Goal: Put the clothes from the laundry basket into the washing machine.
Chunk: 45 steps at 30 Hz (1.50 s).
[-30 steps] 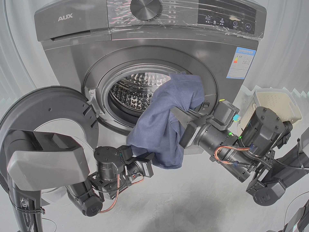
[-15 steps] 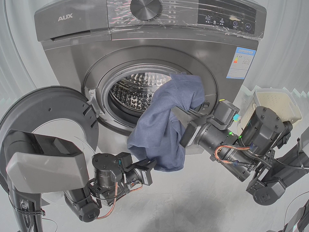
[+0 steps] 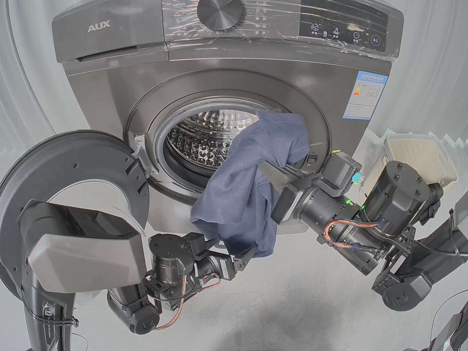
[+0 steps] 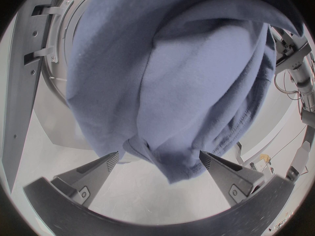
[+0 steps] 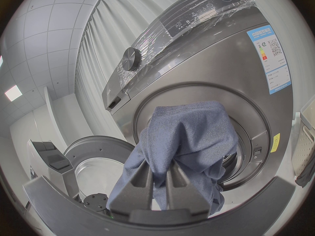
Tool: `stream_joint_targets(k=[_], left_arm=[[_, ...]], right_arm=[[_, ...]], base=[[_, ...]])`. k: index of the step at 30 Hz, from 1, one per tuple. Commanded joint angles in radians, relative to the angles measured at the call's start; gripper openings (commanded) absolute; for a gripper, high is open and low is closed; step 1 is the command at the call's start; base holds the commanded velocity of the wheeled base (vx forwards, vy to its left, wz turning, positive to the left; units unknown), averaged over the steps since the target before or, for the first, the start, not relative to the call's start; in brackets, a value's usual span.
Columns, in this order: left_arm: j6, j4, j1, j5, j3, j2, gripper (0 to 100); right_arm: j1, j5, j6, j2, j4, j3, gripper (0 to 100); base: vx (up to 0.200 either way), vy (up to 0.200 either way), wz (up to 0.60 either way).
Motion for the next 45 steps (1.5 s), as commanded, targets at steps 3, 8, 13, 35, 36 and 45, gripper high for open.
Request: stream_joint_targets(k=[3,8,13,35,36,45], left_arm=[[-0.002,-0.001,0.009,0.024,-0.047,0.022,0],[-0.004,-0.001,0.009,0.039,-0.044,0.008,0],[-0.005,-0.001,0.004,0.039,-0.034,-0.018,0],[0.087,-0.005,-0.082,-0.124,0.336,-0.518,0],[0.087,-0.005,-0.059,-0.133,0.325,-0.526,0],[0.09,-0.005,0.039,-0.141,0.16,-0.466,0]], right_arm=[[0.001,0.001,0.0,0.001,0.0,0.002,0],[0.001,-0.001,0.0,0.002,0.0,0.003,0],[0.0,-0.001,0.001,0.004,0.0,0.003,0],[-0.027,0.002,0.01,0.016,0.0,0.155,100],[-0.028,0.004,0.01,0.016,0.0,0.163,100],[-0.074,0.01,0.007,0.011,0.001,0.213,100]], base=[[0.0,0.0,0.0],[0.0,0.0,0.0],[0.0,0.0,0.0],[0.0,0.0,0.0],[0.0,0.0,0.0],[0.0,0.0,0.0]])
